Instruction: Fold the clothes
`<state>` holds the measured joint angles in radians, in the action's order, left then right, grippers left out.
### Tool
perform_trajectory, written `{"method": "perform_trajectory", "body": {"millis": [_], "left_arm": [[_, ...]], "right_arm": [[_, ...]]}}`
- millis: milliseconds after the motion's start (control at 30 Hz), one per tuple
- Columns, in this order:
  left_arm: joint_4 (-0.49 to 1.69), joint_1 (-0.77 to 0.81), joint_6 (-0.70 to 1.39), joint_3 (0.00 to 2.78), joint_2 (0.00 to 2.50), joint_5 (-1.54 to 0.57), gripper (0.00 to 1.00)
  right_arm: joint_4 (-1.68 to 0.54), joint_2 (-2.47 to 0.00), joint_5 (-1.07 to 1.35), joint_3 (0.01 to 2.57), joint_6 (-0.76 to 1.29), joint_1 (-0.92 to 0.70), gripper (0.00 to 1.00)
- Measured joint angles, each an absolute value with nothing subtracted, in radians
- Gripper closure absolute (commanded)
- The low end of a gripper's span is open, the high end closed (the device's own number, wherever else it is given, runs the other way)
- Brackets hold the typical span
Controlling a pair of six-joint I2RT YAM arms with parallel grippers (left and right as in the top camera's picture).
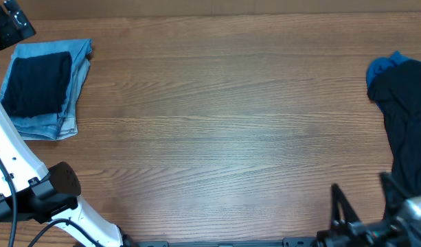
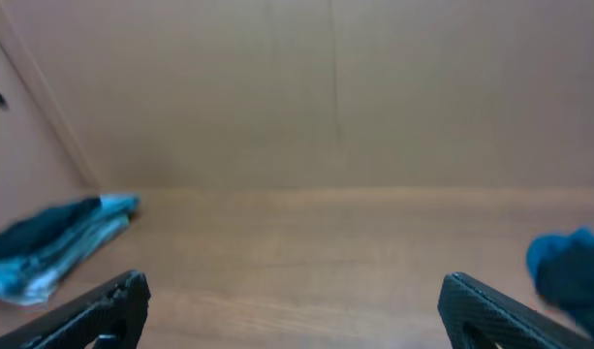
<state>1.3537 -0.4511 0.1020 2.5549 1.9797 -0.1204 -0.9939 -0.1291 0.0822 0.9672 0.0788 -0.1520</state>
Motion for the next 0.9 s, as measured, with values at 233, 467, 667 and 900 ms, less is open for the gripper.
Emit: {"method": "perform_trajectory", "body": {"millis": [233, 467, 667, 900], "left_arm": [[1.354, -0.451, 0.102, 2.555, 1.98, -0.12, 0.0], [1.354, -0.451, 0.102, 2.555, 1.98, -0.12, 0.0], [1.354, -0.451, 0.102, 2.555, 1.98, -0.12, 0.0], [1.354, -0.451, 0.102, 2.555, 1.98, -0.12, 0.0]], "right_arm": [[-0.611, -0.015, 0.083, 0.535, 0.078, -0.152, 0.0], [-0.138, -0.015, 0.089, 0.192, 0.078, -0.159, 0.0], [0.032, -0.015, 0.089, 0.104, 0.078, -0.165, 0.0], [0.084, -0.015, 0.089, 0.027, 0.097, -0.164, 0.0]]}}
